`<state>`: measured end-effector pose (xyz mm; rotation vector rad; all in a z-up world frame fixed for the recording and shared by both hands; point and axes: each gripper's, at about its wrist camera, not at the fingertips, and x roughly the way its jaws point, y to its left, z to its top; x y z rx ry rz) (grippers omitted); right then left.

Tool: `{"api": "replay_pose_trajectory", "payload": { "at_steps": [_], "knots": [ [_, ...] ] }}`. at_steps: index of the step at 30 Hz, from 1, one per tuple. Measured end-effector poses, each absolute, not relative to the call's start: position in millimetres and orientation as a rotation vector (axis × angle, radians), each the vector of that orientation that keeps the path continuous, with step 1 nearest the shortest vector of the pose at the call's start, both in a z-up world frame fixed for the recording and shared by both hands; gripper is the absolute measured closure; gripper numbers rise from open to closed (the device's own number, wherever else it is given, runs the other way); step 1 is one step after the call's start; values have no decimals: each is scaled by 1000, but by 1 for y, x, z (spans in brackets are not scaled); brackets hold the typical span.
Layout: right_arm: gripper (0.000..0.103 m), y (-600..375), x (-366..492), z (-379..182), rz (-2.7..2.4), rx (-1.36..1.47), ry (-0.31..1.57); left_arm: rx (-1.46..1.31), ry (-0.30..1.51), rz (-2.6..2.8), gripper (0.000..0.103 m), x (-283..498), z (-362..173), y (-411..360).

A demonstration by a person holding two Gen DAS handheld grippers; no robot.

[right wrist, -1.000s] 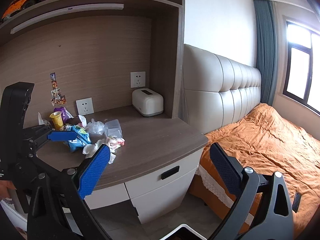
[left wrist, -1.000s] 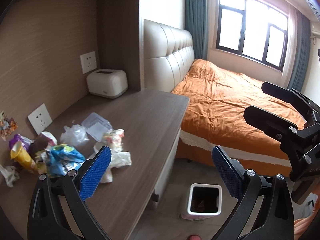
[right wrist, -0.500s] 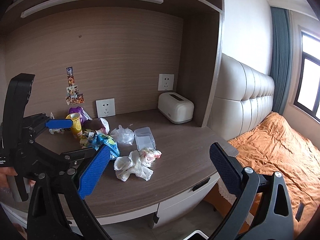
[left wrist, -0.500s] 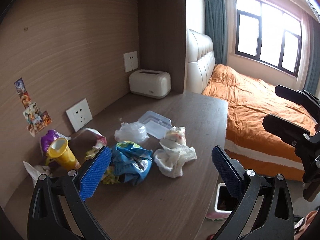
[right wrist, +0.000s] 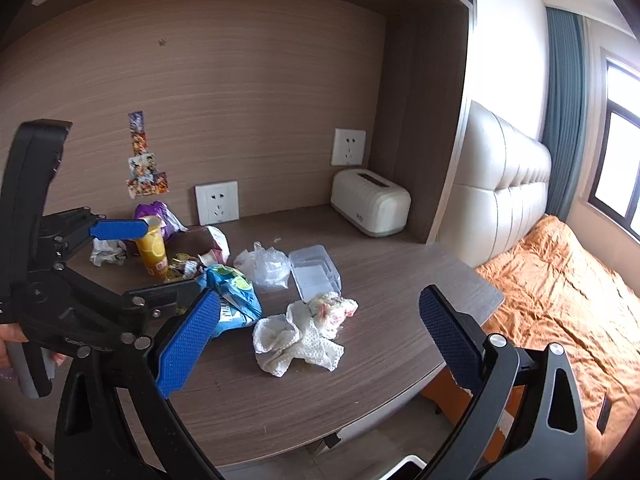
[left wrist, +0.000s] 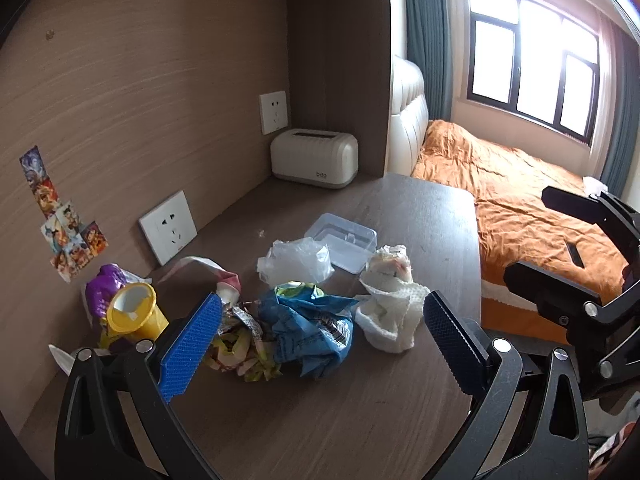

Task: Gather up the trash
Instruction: 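Grasp the blue chip bag with the left tool while the right tool grasps the white tissue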

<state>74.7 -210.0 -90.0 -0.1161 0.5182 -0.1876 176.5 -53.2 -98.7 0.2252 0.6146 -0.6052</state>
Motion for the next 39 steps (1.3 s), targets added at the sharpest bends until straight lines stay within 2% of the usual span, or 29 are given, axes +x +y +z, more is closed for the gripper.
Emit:
{"api": "replay_pose_trajectory", "payload": {
  "at_steps": [15, 16, 20, 21, 23, 27, 30, 31, 39],
  "knots": [
    [4, -236, 134, -153, -283, 53, 713, 340, 704, -688, 5, 243, -150, -70],
    [4, -239, 137, -157, -287, 62, 726, 347, 713, -702, 6, 247, -153, -72],
    [4, -251, 152, -174, -299, 122, 792, 395, 761, -781, 23, 260, -170, -81],
    [5, -252, 157, -179, -290, 132, 811, 409, 756, -787, 24, 260, -172, -83],
    [10, -252, 163, -185, -260, 156, 835, 425, 749, -791, 26, 264, -174, -84],
    [34, -251, 173, -205, -235, 172, 931, 394, 762, -817, 28, 270, -173, -81],
    [75, -246, 170, -205, -191, 178, 911, 406, 742, -805, 34, 263, -172, -83],
    [80, -244, 169, -203, -187, 169, 908, 401, 739, -814, 36, 261, -171, -83],
    [83, -224, 143, -161, -162, 62, 821, 344, 698, -802, 38, 232, -139, -69]
  ]
}}
